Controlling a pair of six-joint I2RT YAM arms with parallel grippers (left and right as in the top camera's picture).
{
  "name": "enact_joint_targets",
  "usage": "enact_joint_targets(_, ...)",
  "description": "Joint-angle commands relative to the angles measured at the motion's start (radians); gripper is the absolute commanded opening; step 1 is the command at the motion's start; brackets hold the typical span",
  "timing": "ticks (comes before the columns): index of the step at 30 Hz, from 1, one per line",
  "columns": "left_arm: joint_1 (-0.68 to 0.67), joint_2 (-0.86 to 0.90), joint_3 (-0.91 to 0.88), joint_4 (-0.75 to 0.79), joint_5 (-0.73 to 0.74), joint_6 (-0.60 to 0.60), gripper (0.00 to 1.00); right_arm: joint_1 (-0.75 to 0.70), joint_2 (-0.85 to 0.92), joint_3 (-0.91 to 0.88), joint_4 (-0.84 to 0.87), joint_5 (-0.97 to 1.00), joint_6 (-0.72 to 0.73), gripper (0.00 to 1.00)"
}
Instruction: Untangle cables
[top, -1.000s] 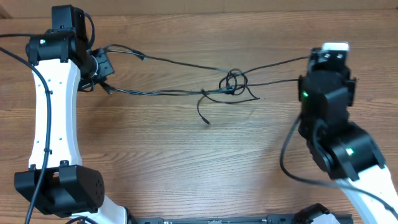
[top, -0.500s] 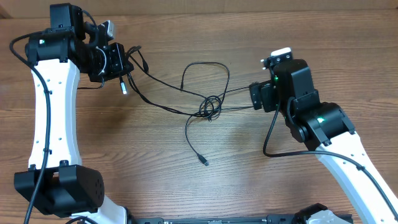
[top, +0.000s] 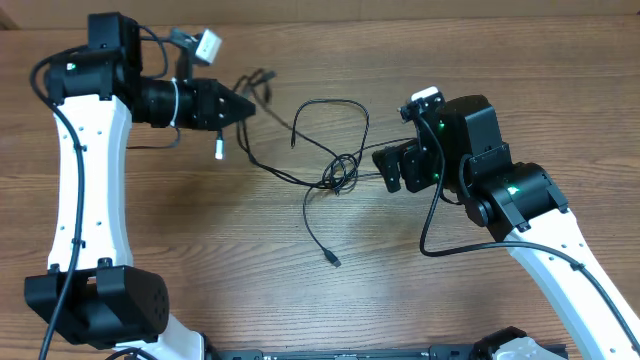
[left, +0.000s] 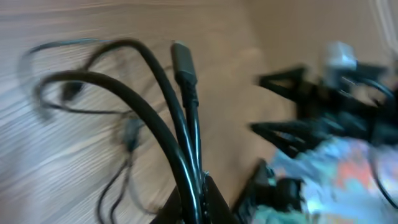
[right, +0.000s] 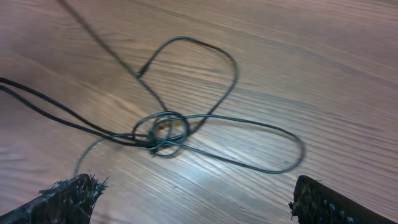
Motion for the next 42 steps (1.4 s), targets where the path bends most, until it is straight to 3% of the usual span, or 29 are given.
enact_joint_targets(1, -0.042, -0.019, 0.013, -0.033, 0.201, 0.257, 0.04, -0.003, 0.0, 0.015, 0.0, -0.055, 0.004, 1.0)
enact_joint_targets(16, -0.017, -0.021, 0.014, -0.042, 0.474, 0.322, 0.04, -0.003, 0.109, 0.015, 0.002, -0.211, 0.004, 1.0)
enact_joint_targets(31, 0.025, -0.021, 0.014, -0.048, 0.513, 0.314, 0.04, -0.003, 0.301, 0.015, 0.157, -0.219, 0.048, 1.0)
enact_joint_targets(42, 0.025, -0.021, 0.014, -0.047, 0.425, 0.291, 0.04, -0.003, 0.334, 0.014, 0.209, -0.143, 0.049, 0.94)
